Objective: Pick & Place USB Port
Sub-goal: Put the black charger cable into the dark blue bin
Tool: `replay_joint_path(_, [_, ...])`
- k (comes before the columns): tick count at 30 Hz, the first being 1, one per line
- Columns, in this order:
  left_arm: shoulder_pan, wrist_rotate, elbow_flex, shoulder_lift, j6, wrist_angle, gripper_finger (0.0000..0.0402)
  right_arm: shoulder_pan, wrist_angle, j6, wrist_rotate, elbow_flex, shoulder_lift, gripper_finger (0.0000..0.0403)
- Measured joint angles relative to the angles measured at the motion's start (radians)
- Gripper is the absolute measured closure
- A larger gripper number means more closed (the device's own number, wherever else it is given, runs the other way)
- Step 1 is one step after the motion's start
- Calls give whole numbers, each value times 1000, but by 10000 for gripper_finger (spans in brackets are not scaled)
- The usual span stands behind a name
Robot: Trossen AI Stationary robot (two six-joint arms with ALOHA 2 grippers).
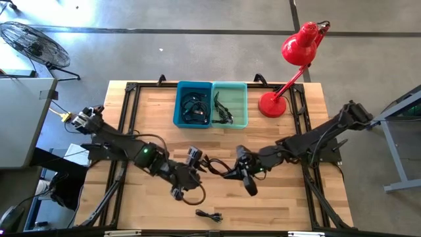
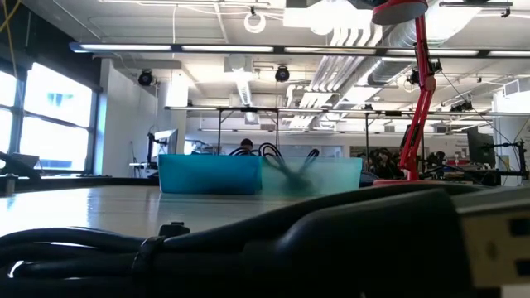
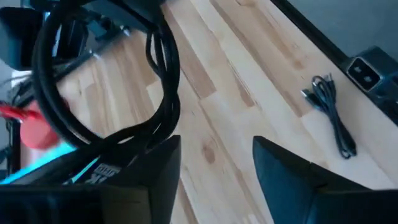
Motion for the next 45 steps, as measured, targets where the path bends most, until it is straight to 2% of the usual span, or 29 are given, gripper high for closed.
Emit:
replay_joint_path(9, [59,-75,0,-1,156,127,199,0,-172,-9,-93,0,-75,402])
replay_joint_path(15, [112,-2,0,-2,217,232,199,-53,-175,-68,-216,0,-82,402])
replay_joint_path(22, [167,97,0,2,132,294,199,-102,-178,-110,-318,0,-87,402])
replay_joint_path(28, [205,201,-2,16,17,289,199,-133,-177,-139,-356,0,-87,402])
replay_joint_path(31, [223,268,0,24,11,297,199,-152,-174,-151,-365,0,-87,402])
replay_joint_path(34, [232,252,-2,33,13,285,199,-170,-178,-157,-366,0,-87,402])
replay_joint_path(37, [244,188,-1,34,39,296,200,-185,-174,-171,-366,0,-87,402])
replay_joint_path(41, [271,164,-1,38,55,296,219,-207,-175,-174,-392,0,-87,402])
replay_joint_path(45, [298,173,-1,38,111,304,275,-230,-175,-180,-397,0,-87,402])
